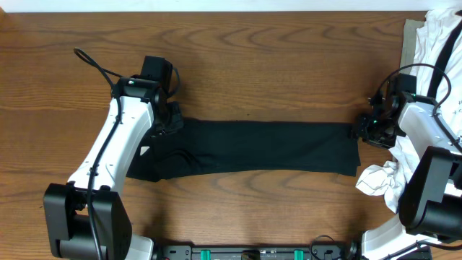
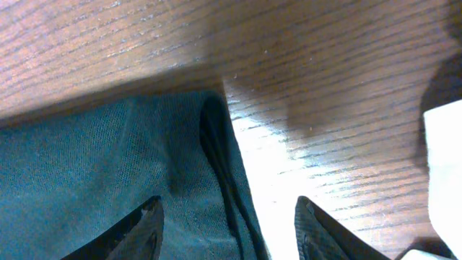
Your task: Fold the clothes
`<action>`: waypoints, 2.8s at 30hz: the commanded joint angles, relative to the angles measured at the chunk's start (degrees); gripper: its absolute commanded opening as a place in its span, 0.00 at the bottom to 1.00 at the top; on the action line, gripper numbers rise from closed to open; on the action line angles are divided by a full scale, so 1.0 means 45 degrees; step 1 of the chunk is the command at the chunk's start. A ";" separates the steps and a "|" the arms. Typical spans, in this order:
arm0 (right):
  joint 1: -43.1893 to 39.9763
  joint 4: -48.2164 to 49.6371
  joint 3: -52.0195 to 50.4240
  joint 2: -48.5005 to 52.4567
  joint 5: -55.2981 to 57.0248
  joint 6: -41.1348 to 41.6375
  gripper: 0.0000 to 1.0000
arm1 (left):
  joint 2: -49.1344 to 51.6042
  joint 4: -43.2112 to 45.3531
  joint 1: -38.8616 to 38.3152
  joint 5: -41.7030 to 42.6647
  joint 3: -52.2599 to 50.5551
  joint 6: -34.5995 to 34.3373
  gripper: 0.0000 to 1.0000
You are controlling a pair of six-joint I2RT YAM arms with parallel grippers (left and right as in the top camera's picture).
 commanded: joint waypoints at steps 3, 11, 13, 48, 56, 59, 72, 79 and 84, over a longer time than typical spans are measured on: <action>-0.0010 0.0529 -0.0879 -0.0262 -0.0185 0.0500 0.56 | 0.0063 -0.0063 0.0005 -0.0112 -0.0102 -0.0068 0.21; 0.0053 0.1622 -0.2181 -0.0262 -0.0481 0.0500 0.54 | 0.0063 -0.0063 0.0005 -0.0107 -0.0102 -0.0068 0.22; 0.0049 0.1705 -0.2297 -0.0262 -0.0481 0.0500 0.50 | 0.0063 -0.0063 0.0005 -0.0107 -0.0102 -0.0068 0.22; -0.1243 0.2050 0.0282 -0.0267 0.0287 -0.0675 0.03 | -0.0097 0.0364 0.0019 -0.0112 0.0311 0.0189 0.22; -0.1195 0.0136 0.2327 -0.0267 0.0112 -0.0665 0.02 | -0.0860 0.0369 0.0491 -0.0117 0.0505 0.0384 0.32; -0.0850 -0.0831 0.3201 -0.0267 0.0092 -0.0665 0.01 | -0.1117 0.0369 0.1141 -0.0112 0.0505 0.0461 0.33; 0.2540 -0.2574 0.4488 -0.0267 -0.0724 0.0627 0.01 | -0.1287 0.0743 0.3434 -0.0102 0.0505 0.0015 0.33; 0.5153 -0.2744 0.4478 -0.0267 -0.0860 0.1331 0.01 | -0.1287 0.1078 0.3468 -0.0107 0.0500 0.0019 0.34; 0.6679 -0.2526 0.4367 -0.0160 -0.0748 0.1642 0.02 | -0.1287 0.1112 0.3468 -0.0107 0.0500 0.0019 0.34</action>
